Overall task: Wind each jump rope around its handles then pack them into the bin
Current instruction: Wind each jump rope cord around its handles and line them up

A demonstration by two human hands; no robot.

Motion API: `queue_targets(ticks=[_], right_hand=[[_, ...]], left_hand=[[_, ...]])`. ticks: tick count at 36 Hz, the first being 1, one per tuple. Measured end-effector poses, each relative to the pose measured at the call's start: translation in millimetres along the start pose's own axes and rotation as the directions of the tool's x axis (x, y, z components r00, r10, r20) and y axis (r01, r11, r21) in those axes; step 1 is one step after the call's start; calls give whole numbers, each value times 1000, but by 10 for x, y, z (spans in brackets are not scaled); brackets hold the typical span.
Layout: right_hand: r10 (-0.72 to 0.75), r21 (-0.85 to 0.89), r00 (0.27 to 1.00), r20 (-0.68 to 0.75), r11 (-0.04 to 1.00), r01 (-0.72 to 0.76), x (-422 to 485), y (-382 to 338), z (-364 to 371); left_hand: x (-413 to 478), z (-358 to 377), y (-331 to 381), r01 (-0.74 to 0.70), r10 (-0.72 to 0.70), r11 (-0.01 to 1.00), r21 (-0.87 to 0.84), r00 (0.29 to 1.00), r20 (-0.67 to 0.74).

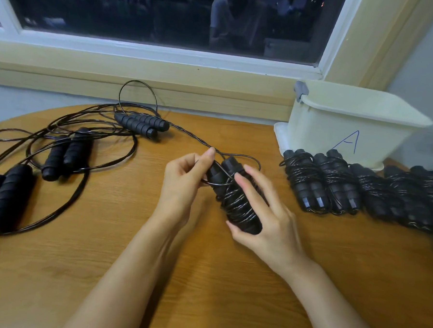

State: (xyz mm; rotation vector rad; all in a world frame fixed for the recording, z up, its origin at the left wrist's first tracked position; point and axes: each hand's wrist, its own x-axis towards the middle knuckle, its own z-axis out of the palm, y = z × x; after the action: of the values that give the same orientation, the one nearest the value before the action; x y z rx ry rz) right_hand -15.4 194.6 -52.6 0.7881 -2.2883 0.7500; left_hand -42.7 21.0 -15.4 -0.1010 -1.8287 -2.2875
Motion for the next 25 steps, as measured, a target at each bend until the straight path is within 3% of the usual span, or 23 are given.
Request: queue_targets(ticks=[5,9,11,15,21,25], right_hand=[[-16,18,1000,-5,1000,16,0,-76,6],[21,81,998,-60,997,-16,-7,-119,26],[58,109,995,-86,993,-48,0,-129,34],[144,155,977,-159,981,-119,31,-139,58],[246,280,955,-167,940,-193,63,-128,58],[300,342,945,-130,908,-241,67,-117,52]], left_hand=[[43,-72,50,238,-233,965,-111,971,58],[39,-40,34,459,-437,824,-333,888,144],[9,24,5,504,-478,751,-426,861,176],[-93,197,-70,432,-421,737,-520,895,147],[-211,348,-150,165,-204,858,-487,979,-27],[-248,349,-204,-10,-20,954,-299,995,-96]])
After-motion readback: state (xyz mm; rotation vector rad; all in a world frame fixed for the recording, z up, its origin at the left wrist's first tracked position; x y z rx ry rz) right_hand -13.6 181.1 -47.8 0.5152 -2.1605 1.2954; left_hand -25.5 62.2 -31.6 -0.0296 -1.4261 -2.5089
